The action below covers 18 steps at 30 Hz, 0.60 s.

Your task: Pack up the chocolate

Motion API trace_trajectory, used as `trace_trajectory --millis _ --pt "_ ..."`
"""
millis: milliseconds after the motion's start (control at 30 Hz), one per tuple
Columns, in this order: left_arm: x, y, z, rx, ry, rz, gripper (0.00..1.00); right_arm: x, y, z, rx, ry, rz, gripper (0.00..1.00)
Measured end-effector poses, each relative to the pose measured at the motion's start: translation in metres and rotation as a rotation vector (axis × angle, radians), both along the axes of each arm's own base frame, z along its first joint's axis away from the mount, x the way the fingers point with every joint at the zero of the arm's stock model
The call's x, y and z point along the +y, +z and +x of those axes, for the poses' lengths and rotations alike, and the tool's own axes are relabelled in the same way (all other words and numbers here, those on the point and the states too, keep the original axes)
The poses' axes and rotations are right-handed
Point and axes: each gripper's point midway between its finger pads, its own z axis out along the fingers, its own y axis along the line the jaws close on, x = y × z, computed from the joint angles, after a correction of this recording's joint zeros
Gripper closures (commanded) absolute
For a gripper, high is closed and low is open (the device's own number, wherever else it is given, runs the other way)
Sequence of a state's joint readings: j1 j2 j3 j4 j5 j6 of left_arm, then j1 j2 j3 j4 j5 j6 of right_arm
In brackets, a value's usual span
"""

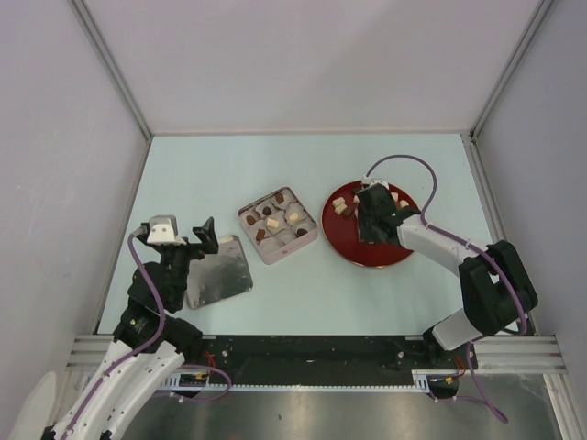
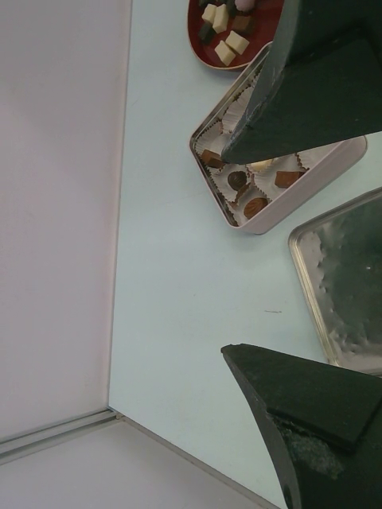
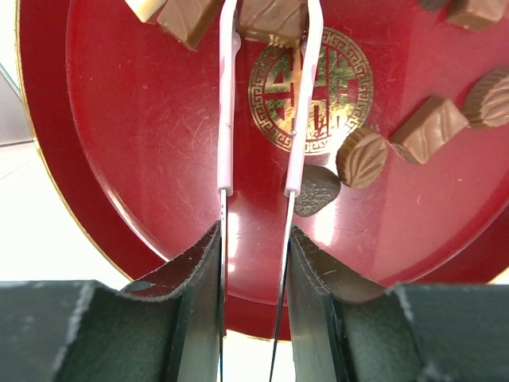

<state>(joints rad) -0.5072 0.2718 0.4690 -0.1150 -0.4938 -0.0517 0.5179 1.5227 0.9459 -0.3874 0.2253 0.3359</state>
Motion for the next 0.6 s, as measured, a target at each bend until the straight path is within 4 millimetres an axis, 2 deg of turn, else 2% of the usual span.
trace_trajectory --millis 133,367,600 --pt "0.0 0.0 0.0 0.0 0.0 0.0 0.0 -0.003 0.009 0.0 -0.024 0.008 -0.007 0.87" --pt "0.0 0.0 0.0 0.0 0.0 0.0 0.0 -0.003 0.044 0.0 -0.128 0.054 -0.01 0.87" --pt "0.0 0.0 0.0 0.0 0.0 0.0 0.0 0.026 0.062 -0.013 -0.185 0.202 -0.006 0.86"
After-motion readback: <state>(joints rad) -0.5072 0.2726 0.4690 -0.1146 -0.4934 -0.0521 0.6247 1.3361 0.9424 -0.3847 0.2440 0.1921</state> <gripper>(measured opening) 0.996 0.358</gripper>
